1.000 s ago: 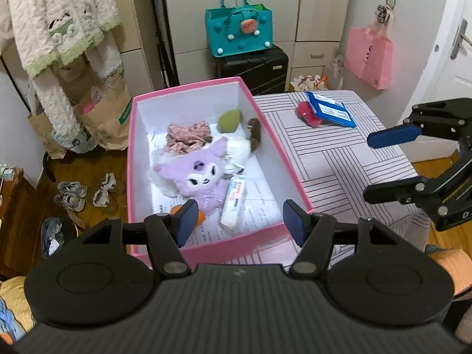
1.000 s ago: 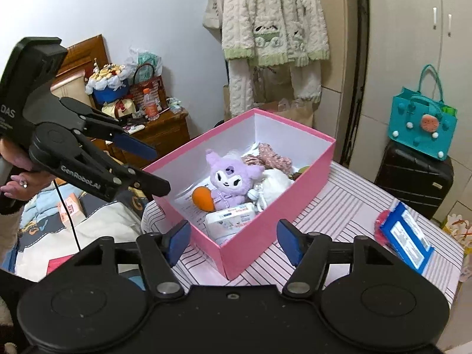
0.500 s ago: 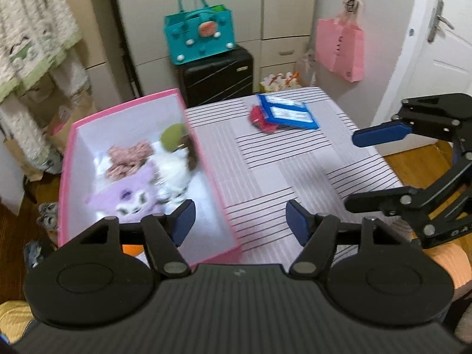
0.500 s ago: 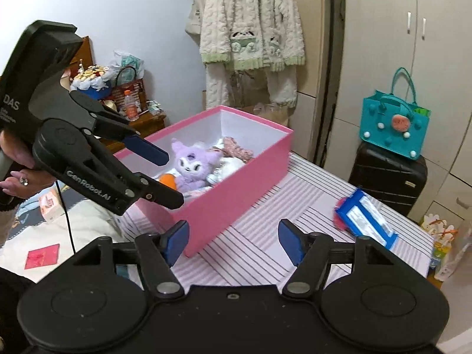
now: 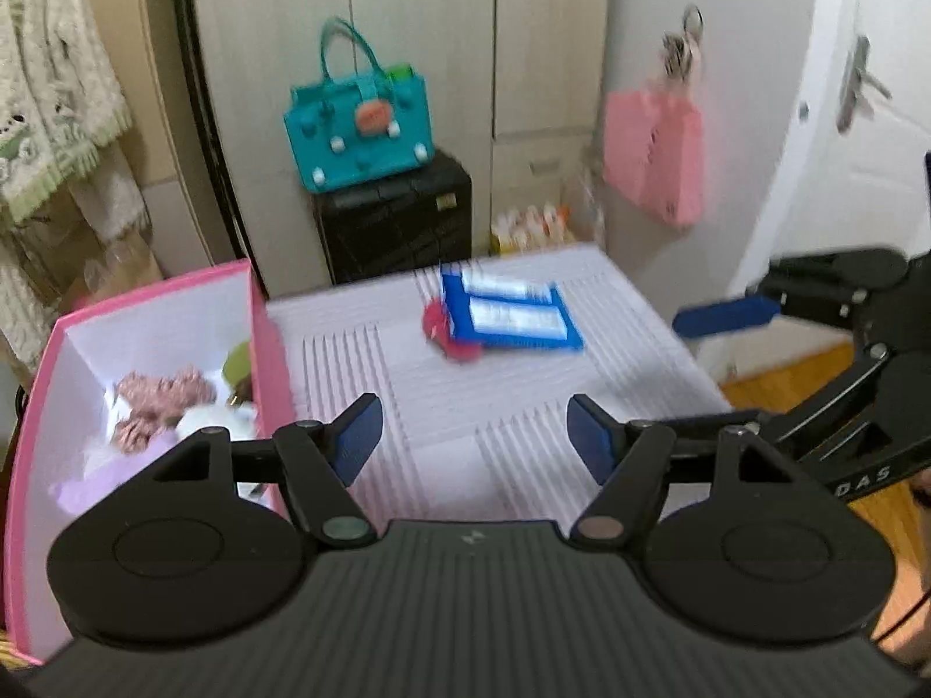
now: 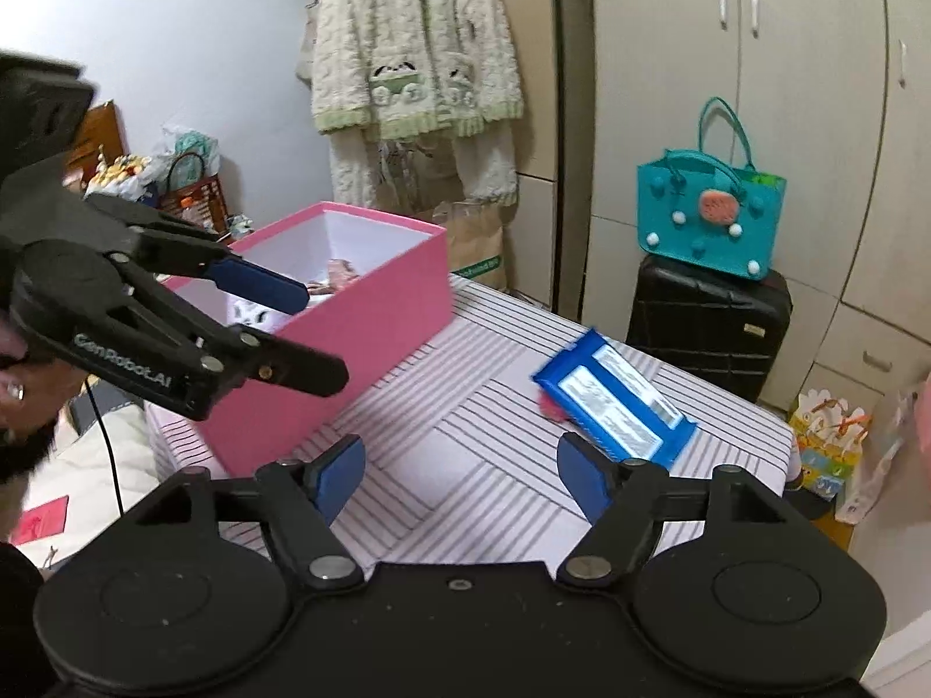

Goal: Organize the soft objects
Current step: 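Move both tools from the box to the blue wet-wipe pack on the table, then close the left gripper on the blue wipe pack edge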

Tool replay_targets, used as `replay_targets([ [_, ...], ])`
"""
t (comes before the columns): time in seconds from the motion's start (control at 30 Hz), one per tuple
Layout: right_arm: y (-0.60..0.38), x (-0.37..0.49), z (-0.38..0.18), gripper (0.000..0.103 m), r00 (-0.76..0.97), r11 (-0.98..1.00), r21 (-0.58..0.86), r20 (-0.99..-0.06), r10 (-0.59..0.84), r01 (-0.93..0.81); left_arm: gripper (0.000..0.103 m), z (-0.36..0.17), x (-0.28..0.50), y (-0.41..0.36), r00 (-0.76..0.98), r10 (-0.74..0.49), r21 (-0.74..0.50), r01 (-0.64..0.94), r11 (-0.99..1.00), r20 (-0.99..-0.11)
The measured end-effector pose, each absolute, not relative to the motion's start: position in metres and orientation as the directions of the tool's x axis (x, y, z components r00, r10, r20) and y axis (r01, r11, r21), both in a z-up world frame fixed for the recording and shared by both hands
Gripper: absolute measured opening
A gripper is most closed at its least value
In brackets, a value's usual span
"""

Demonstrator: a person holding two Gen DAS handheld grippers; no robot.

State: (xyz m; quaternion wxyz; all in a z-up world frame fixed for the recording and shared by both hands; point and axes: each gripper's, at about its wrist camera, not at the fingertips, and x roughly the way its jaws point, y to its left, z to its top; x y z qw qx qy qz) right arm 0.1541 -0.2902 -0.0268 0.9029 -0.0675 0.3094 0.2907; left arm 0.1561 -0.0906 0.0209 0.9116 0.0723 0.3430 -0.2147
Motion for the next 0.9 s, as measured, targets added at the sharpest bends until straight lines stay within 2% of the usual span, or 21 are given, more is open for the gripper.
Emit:
replay_targets([
  [0.1,-0.307,0.171,-0.036,0.078,0.636,0.825,0.092,-0.59,0.497,-0.558,0.07,0.015,0.162,-0.106,0.696,-0.346,-0.026,0.426,0.905,-0.63],
  [0.4,-0.351,0.222,-0.088,0.079,0.678,0.845,0.173,-0.526,0.514,-0.506,0.07,-0.021,0.21,-0.143,0.676,-0.37,-0.118,0.389,0.914,-0.637],
  [0.63,-0.368,0.265,-0.128,0.079,0.687,0.85,0.264,-0.503,0.525,-0.456,0.065,-0.059,0.261,-0.16,0.704,-0.28,-0.129,0.261,0.957,-0.653],
  [0.73,-0.372,0.282,-0.139,0.079,0.672,0.841,0.323,-0.506,0.541,-0.434,0.061,-0.074,0.278,-0.166,0.72,-0.168,-0.059,0.174,0.983,-0.673],
  [0.9,-0.369,0.303,-0.152,0.079,0.636,0.845,0.37,-0.557,0.534,-0.386,0.06,-0.089,0.295,-0.157,0.681,-0.216,-0.16,0.146,0.976,-0.7],
])
